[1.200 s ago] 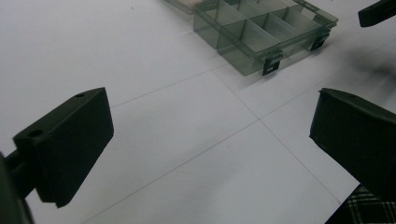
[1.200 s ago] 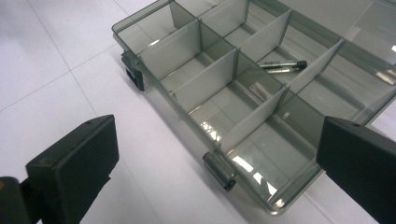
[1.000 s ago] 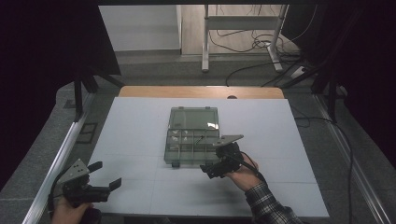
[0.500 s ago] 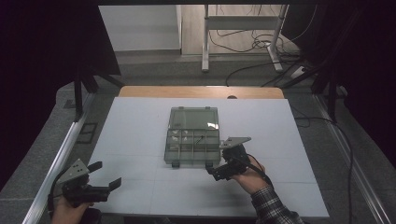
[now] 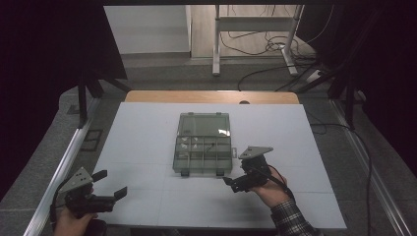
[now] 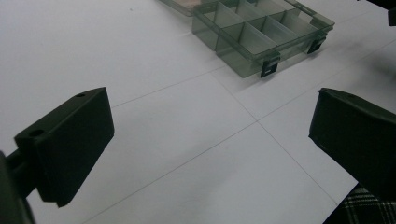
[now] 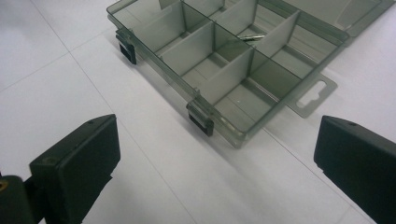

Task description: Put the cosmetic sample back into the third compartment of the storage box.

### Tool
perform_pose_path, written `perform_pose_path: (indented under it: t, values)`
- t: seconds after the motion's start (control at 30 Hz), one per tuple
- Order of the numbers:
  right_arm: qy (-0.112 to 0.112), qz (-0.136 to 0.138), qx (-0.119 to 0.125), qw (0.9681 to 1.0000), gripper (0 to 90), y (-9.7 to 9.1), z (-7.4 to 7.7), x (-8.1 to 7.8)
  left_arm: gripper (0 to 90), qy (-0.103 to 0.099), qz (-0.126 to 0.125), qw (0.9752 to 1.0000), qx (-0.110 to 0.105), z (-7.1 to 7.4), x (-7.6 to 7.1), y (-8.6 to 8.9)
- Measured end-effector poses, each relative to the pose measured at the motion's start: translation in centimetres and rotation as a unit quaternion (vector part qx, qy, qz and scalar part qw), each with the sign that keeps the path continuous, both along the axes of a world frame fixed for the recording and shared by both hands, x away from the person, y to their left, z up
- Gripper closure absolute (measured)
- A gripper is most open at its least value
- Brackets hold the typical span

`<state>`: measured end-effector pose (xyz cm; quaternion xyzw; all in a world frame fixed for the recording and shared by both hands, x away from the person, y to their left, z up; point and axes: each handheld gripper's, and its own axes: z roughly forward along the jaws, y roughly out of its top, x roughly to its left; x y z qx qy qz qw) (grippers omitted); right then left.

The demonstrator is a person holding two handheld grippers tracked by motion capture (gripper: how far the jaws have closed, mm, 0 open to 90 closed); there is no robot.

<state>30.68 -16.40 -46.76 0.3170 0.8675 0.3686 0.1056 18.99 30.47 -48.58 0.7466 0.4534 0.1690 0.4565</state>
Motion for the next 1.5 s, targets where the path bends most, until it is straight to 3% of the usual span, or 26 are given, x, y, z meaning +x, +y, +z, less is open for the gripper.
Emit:
perform_pose_path:
  t: [1.5]
  values:
    - [-0.023, -0.054, 0.013, 0.9982, 0.4, -6.0, -0.1, -3.3, 0.9, 0.006, 0.013, 0.9999, -0.010, 0.0, 0.1, 0.2]
